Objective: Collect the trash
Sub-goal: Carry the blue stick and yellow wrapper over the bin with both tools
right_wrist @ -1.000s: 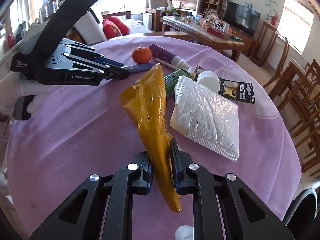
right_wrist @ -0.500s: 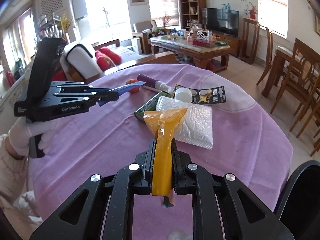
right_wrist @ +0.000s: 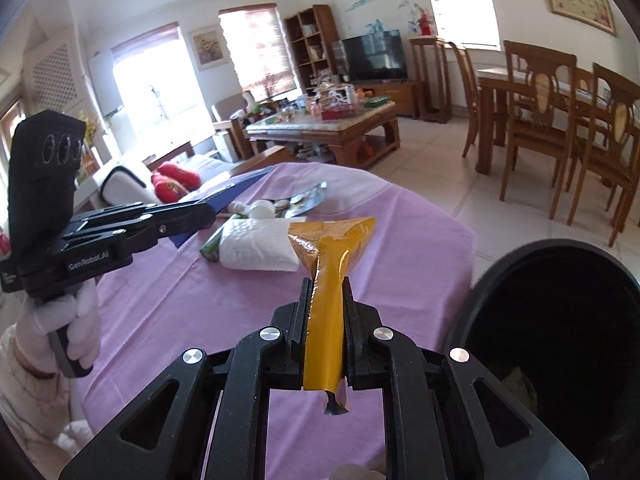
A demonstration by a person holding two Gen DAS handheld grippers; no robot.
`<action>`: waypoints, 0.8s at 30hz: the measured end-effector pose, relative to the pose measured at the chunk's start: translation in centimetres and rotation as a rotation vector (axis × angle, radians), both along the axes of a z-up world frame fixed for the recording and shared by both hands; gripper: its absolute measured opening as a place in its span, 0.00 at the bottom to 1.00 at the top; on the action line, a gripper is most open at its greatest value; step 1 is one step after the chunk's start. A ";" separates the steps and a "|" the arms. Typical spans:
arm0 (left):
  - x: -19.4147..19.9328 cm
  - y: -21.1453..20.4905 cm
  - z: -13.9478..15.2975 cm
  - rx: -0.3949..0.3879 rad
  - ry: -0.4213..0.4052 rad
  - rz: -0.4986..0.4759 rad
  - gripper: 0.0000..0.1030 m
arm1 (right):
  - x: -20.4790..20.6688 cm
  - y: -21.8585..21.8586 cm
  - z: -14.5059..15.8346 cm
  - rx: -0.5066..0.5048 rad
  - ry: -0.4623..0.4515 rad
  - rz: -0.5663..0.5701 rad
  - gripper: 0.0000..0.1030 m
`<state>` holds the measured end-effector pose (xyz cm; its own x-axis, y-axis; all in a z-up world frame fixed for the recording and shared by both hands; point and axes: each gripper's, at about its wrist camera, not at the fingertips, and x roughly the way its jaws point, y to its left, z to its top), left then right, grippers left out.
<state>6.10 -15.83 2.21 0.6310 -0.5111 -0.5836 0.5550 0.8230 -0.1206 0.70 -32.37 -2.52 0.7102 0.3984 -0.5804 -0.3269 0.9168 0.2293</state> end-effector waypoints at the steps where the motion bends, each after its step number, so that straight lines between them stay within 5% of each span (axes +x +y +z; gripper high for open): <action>1: 0.0 -1.1 0.0 -0.003 0.000 -0.017 0.13 | -0.3 -1.2 0.0 0.010 0.001 -0.022 0.13; 12: -1.0 -12.5 -1.7 0.015 0.029 -0.205 0.14 | -4.3 -13.6 -2.4 0.050 0.028 -0.261 0.13; 24: -0.9 -18.9 -4.7 0.062 0.079 -0.295 0.14 | -5.5 -18.1 -6.0 0.049 0.062 -0.384 0.13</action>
<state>5.18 -34.75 -2.52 0.4119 -0.6272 -0.6610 0.7619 0.6349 -0.1277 -4.76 -50.48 -8.52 0.7769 0.1390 -0.6141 0.0540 0.9571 0.2848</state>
